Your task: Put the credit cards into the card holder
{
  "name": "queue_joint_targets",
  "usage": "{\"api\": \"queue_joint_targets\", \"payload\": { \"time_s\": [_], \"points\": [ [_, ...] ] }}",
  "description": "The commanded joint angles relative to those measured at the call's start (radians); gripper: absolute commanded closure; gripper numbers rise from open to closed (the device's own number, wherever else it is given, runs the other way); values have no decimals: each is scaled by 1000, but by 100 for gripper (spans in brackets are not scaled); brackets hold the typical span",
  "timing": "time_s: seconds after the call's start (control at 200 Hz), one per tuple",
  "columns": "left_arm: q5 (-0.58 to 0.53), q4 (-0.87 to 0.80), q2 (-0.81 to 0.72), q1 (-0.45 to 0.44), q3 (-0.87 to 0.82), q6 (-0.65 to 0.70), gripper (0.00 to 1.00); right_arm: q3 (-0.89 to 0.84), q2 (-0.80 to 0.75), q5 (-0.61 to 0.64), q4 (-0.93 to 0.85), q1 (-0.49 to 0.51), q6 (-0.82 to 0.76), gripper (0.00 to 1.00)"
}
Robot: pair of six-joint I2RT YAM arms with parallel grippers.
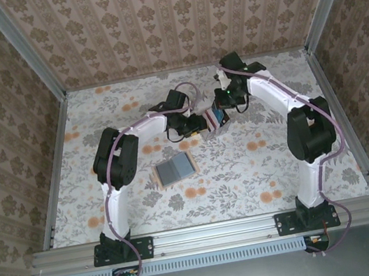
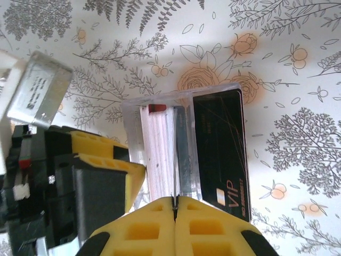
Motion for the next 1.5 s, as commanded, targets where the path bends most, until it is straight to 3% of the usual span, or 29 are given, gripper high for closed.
{"api": "queue_joint_targets", "payload": {
  "time_s": [0.0, 0.185, 0.34, 0.55, 0.79, 1.08, 1.495],
  "points": [
    [-11, -72, -52, -15, 37, 17, 58, -26, -100, 12, -22, -2, -7, 96],
    [-30, -136, -135, -6, 72, 47, 57, -86, -214, -4, -3, 2, 8, 96],
    [-68, -195, -246, 17, 23, 85, 57, -208, -310, -117, 79, 33, 61, 96],
    [-159, -195, -513, 85, -308, 89, 57, -488, -372, -278, 420, 162, 216, 96],
    [-193, -201, -703, 154, -651, 84, 59, -610, -224, -321, 731, 346, 330, 96],
    [-204, -148, -715, 253, -832, 97, 62, -604, -44, -345, 865, 391, 397, 97],
    [-185, -79, -612, 258, -852, 103, 65, -595, 7, -383, 886, 403, 419, 97]
  ]
}}
